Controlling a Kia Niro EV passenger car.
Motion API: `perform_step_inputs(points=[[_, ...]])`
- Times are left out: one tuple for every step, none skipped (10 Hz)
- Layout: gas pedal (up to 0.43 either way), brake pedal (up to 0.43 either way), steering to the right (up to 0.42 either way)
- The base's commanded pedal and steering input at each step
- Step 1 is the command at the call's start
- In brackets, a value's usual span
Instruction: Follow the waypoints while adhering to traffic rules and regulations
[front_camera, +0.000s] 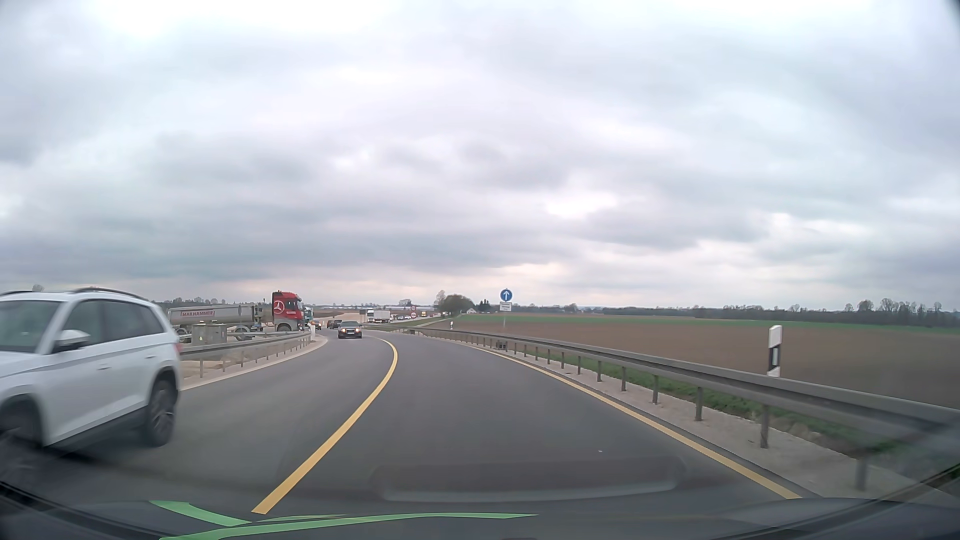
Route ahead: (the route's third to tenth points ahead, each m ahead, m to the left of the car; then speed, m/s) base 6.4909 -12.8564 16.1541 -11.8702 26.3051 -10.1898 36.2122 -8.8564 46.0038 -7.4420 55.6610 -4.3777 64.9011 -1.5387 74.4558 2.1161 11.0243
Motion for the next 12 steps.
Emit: perform_step_inputs(points=[[0.079,0.000,-0.024],[0.067,0.000,-0.024],[0.067,0.000,-0.023],[0.067,0.000,-0.024],[0.067,0.000,-0.024],[0.067,0.000,-0.024],[0.059,0.000,-0.024],[0.059,0.000,-0.023],[0.047,0.000,-0.020],[0.047,0.000,-0.019],[0.039,0.000,-0.019],[0.039,0.000,-0.019]])
